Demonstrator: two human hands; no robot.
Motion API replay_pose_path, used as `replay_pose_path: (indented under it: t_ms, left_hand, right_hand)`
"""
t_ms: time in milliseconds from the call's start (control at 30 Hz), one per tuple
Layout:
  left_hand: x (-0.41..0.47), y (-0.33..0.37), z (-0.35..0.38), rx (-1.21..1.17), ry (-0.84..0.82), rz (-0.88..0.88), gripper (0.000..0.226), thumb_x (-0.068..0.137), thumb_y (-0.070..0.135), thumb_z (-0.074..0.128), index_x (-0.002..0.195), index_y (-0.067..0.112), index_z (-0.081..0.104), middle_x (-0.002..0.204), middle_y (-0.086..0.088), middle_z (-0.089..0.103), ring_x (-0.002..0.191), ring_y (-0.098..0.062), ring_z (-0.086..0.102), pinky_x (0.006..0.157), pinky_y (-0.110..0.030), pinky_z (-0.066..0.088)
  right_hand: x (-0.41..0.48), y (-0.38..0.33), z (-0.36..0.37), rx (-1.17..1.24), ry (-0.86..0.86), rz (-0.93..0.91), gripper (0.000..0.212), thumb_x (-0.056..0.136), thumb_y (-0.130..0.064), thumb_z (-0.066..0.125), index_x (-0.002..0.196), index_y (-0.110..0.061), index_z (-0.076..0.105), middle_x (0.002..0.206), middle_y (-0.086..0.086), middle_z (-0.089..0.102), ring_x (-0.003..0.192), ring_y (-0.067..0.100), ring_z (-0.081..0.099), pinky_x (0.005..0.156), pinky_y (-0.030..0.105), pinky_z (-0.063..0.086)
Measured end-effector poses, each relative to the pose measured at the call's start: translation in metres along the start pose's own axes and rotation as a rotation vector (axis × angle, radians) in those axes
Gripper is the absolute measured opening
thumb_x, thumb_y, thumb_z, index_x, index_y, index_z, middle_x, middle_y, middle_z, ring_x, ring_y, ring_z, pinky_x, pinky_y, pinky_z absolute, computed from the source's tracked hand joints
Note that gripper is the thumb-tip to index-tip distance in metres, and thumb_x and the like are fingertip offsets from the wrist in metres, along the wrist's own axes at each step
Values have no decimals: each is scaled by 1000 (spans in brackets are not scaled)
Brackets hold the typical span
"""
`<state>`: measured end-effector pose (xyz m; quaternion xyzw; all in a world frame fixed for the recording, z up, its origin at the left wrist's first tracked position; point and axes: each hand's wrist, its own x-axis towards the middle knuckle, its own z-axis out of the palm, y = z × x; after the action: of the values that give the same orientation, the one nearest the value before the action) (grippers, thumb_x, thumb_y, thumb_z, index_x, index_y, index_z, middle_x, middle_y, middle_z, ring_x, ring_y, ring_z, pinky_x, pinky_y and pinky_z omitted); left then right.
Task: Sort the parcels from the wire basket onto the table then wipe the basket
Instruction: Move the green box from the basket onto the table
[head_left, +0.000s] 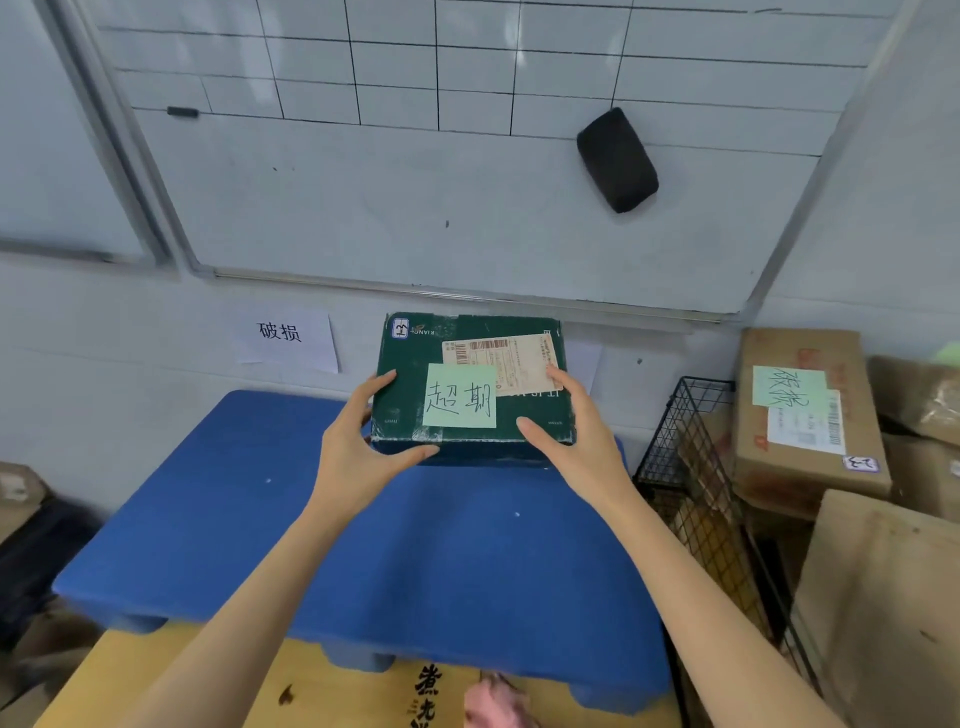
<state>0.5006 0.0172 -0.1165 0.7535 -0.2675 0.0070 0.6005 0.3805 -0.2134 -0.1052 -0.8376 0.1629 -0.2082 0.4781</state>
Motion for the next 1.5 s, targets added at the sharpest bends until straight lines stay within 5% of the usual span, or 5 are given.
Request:
replay_pose_path:
  t_ms: [167, 500, 1000, 1233, 1500]
  left_hand:
    - [-5, -28, 4, -42, -26, -77, 87, 64, 12, 93, 135, 38, 49, 126, 17, 62, 108, 0, 63, 81, -11, 51]
    - [-19, -77, 16, -50, -59, -204, 86, 64, 18, 93, 133, 41, 48, 122, 12, 66, 107, -3, 64, 81, -18, 54]
    - [-31, -121, 24, 33, -133, -311, 87, 64, 23, 93, 133, 43, 46, 125, 14, 63, 108, 1, 61, 77, -10, 48]
    - [-30, -140, 19, 73, -166, -270, 82, 71, 24, 89, 135, 45, 43, 143, 15, 45, 126, -9, 48, 87, -27, 52]
    - [-19, -145, 19, 136, -191, -228, 74, 72, 21, 88, 130, 39, 48, 133, 13, 50, 117, -9, 53, 74, -18, 52]
  right_hand:
    - [1, 23, 7, -1, -46, 57, 71, 73, -81, 58, 136, -59, 35, 143, -26, 46, 132, 5, 46, 111, 48, 39]
    - [-2, 51, -3, -178, -47, 125, 60, 97, -48, 53, 150, -30, 33, 153, -13, 37, 141, 8, 33, 116, 34, 29]
    - [-5, 89, -8, -933, -136, 89, 65, 100, -56, 37, 157, -28, 19, 166, 1, 11, 153, 23, 3, 122, 43, 10]
    - [-10, 98, -13, -975, -137, 127, 66, 100, -56, 38, 157, -27, 18, 166, 2, 11, 153, 23, 4, 122, 42, 11]
    - [-11, 105, -19, -964, -120, 158, 67, 100, -54, 41, 157, -26, 20, 165, 2, 12, 153, 23, 6, 121, 43, 14]
